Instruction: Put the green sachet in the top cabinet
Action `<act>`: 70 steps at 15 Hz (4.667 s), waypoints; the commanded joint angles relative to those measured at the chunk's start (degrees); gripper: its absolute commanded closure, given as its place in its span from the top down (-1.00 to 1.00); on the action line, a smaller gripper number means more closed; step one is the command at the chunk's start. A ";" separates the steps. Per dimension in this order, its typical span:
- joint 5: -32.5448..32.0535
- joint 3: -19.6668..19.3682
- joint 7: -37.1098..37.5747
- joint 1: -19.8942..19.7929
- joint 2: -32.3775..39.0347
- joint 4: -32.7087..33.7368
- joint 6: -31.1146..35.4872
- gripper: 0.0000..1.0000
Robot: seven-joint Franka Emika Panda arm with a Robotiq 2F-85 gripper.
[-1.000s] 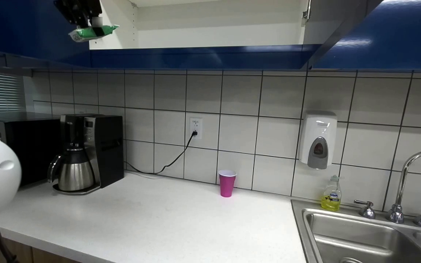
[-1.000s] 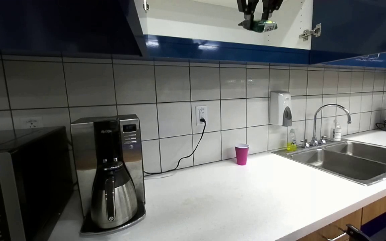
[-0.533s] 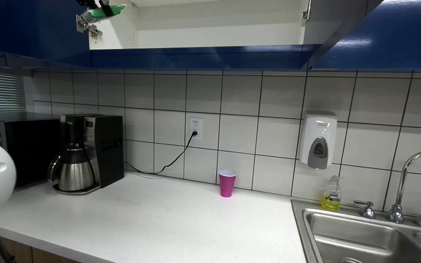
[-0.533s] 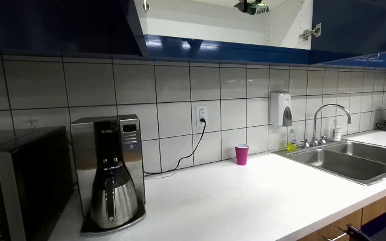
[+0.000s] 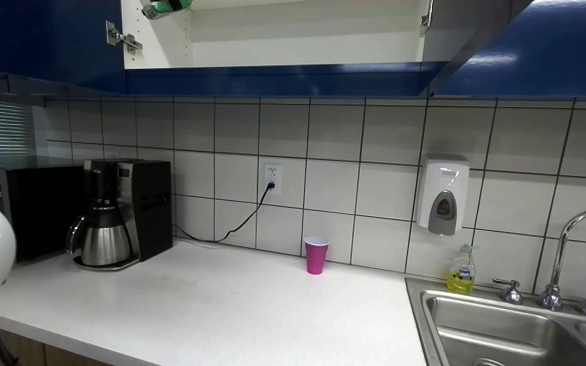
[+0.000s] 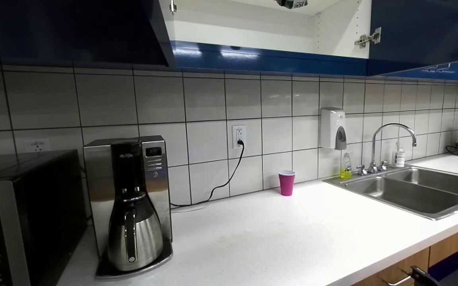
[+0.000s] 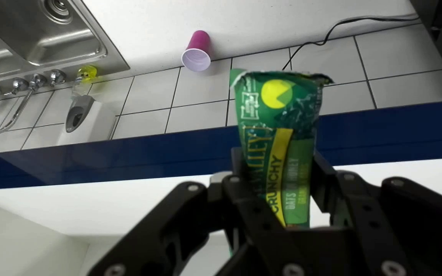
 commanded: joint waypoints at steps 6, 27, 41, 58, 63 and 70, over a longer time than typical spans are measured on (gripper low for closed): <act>-3.57 -1.78 1.30 0.02 12.75 12.95 -3.52 -0.68; -6.37 -5.66 1.62 1.85 34.26 30.10 -4.11 -0.68; -6.56 -5.83 1.50 2.93 43.13 41.22 -6.27 -0.68; -4.81 -5.48 1.90 4.55 37.46 38.66 -5.76 1.00; -3.59 -5.35 2.98 5.37 28.85 28.85 -3.75 1.00; -0.05 -5.95 4.34 6.61 11.66 9.76 -1.96 1.00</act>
